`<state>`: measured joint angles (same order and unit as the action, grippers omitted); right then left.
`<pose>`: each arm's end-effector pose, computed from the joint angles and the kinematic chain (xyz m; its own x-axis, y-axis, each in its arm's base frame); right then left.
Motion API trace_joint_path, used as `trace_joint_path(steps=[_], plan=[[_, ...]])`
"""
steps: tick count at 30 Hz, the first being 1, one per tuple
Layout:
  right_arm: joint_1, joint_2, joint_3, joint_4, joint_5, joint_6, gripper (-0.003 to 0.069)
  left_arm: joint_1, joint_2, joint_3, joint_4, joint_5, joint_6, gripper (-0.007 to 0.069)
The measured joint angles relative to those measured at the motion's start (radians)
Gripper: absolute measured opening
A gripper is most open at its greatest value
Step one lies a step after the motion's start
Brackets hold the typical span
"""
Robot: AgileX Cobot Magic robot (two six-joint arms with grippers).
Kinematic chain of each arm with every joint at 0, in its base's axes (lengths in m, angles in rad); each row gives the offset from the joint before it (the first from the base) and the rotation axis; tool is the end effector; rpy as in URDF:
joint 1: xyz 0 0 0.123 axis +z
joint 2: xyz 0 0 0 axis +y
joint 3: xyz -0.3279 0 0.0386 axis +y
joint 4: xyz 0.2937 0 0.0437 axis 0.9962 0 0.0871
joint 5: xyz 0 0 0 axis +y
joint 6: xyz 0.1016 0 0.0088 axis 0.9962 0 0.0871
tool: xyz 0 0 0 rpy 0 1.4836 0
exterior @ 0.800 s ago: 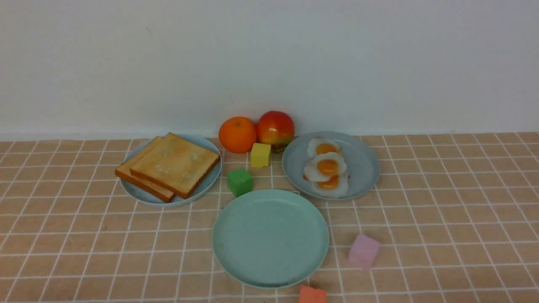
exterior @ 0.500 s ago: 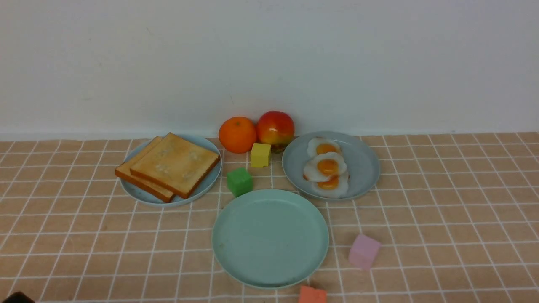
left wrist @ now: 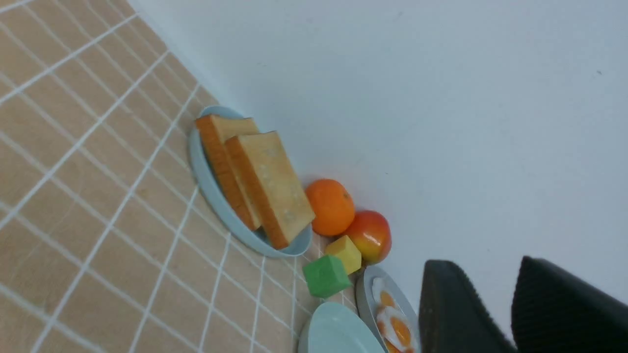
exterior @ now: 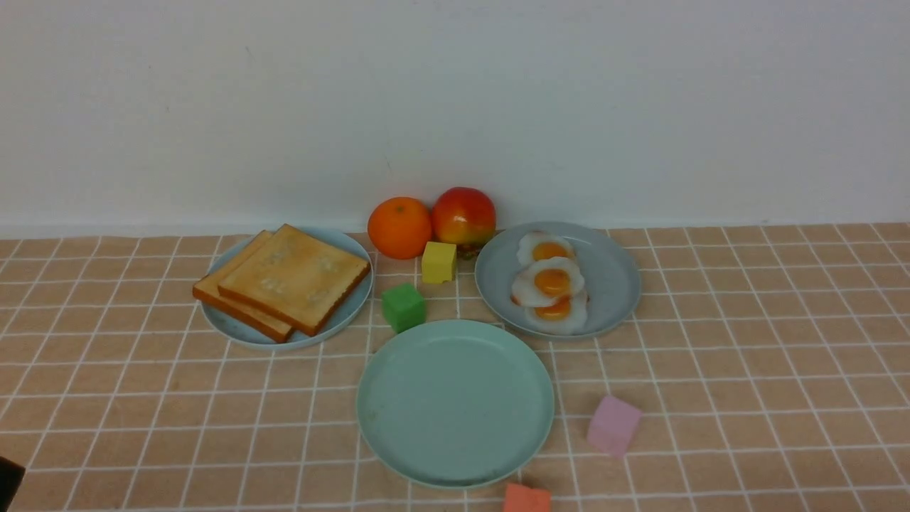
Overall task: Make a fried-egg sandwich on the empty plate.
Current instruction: Use the left arm to grab a slice of bread
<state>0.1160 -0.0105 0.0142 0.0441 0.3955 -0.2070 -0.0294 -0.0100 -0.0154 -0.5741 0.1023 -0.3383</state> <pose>0.0620 0.0090 0.1694 -0.2786 -0.1991 -0.9396 -0.1804 0.9717 -0.1524 0.0658 -0.0076 0.2121 -0.0506 -0.7871 -0.6147 0.0730 0.6109 -0.7883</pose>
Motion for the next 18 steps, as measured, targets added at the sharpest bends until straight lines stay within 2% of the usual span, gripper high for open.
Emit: trace_joint_path(steps=[2,3,4,6,11,15,18], plan=[[0.000,0.000,0.000,-0.007,-0.012,0.000,0.0239,0.000,0.021,-0.062,0.012,0.052,0.062,0.0100],[0.000,0.000,0.000,-0.007,-0.014,0.000,0.0239,0.000,0.026,-0.069,0.013,0.059,0.071,0.0092],[0.000,0.000,0.004,-0.004,-0.034,0.001,0.0239,0.000,0.091,-0.128,0.017,0.118,0.150,0.0034],[0.000,0.000,0.011,0.048,-0.080,0.035,0.0239,0.000,0.181,-0.200,0.021,0.209,0.240,-0.0013],[0.000,0.000,0.011,0.311,-0.225,0.232,0.0239,-0.015,0.448,-0.402,0.031,0.430,0.464,-0.0013],[0.000,0.000,0.011,0.457,-0.308,0.321,0.0239,-0.098,0.653,-0.546,0.046,0.553,0.530,-0.0013],[0.000,0.000,0.002,0.508,-0.282,0.335,0.0239,-0.156,0.809,-0.642,0.091,0.595,0.536,-0.0013]])
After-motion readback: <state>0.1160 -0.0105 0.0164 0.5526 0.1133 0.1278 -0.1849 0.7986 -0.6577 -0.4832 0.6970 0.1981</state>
